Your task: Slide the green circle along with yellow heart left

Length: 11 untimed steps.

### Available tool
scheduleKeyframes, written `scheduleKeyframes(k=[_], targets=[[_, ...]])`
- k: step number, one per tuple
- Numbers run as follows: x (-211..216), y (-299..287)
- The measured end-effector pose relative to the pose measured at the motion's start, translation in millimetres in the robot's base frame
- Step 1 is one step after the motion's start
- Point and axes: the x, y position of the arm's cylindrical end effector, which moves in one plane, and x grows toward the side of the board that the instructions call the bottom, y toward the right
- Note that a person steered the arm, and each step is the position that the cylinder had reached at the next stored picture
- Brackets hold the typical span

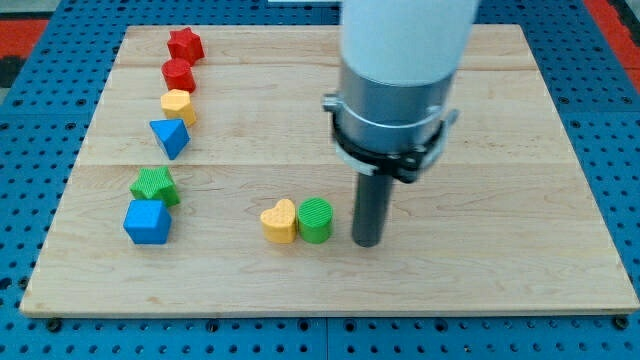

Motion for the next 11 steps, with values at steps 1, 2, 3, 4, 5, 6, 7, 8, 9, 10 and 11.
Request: scheduleKeyframes(k=[1,2,3,4,5,6,7,8,9,10,11], targets=[[-2.9,-57.5],[-28.5,-37.7],[-42.8,-77.3],[-38.2,-100.1],[-33.4,-115.8],[-24.7,-128.1],[-12.8,-127.5],[-5.3,-98.3],[20.5,-93.8],[23.6,-131.3],[9.4,-120.9]])
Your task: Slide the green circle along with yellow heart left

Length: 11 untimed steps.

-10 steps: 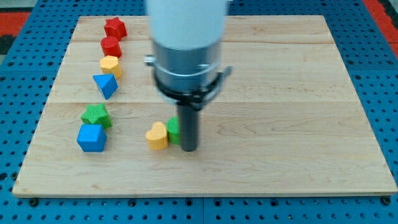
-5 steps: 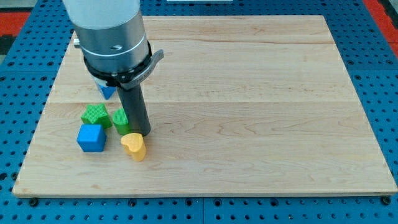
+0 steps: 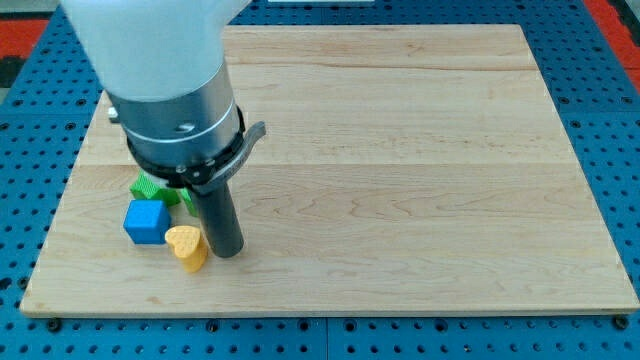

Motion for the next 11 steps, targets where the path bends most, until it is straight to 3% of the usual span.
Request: scheduleKeyframes(k=[6,7,10,11], targets=[[30.0,-50.7],[19.5,-5.4],[-59.7,6.3],[-55.3,31.2]])
